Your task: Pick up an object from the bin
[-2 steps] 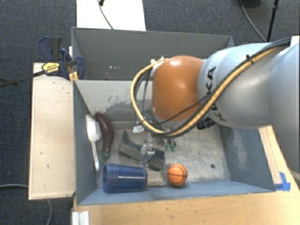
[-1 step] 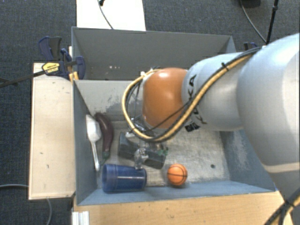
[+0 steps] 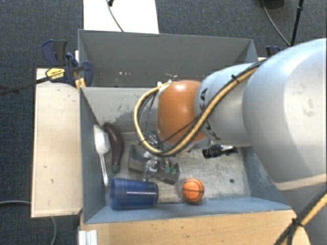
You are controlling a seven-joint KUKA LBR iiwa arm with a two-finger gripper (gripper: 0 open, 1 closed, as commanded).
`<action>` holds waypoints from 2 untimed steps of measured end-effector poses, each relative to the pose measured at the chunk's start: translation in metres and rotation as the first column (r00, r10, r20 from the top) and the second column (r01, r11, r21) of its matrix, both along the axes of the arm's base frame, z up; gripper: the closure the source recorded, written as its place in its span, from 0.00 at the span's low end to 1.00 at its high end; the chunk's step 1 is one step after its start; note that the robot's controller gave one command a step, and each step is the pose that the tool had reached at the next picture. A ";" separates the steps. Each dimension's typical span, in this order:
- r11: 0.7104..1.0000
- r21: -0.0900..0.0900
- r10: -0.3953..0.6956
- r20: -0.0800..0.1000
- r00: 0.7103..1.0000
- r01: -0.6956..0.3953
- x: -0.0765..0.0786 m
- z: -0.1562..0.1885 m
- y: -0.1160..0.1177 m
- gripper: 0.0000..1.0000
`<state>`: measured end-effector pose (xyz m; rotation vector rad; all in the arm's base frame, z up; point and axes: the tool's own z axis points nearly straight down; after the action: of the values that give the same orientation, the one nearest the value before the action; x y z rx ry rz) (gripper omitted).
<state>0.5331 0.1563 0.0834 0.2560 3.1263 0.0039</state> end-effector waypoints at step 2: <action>1.000 0.001 -0.007 0.001 1.000 0.007 0.000 -0.001 0.000 1.00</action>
Offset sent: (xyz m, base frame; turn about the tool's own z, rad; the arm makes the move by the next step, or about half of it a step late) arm 0.0000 0.0000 0.0000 0.0000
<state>0.5329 0.1563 0.0823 0.2668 3.1240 0.0055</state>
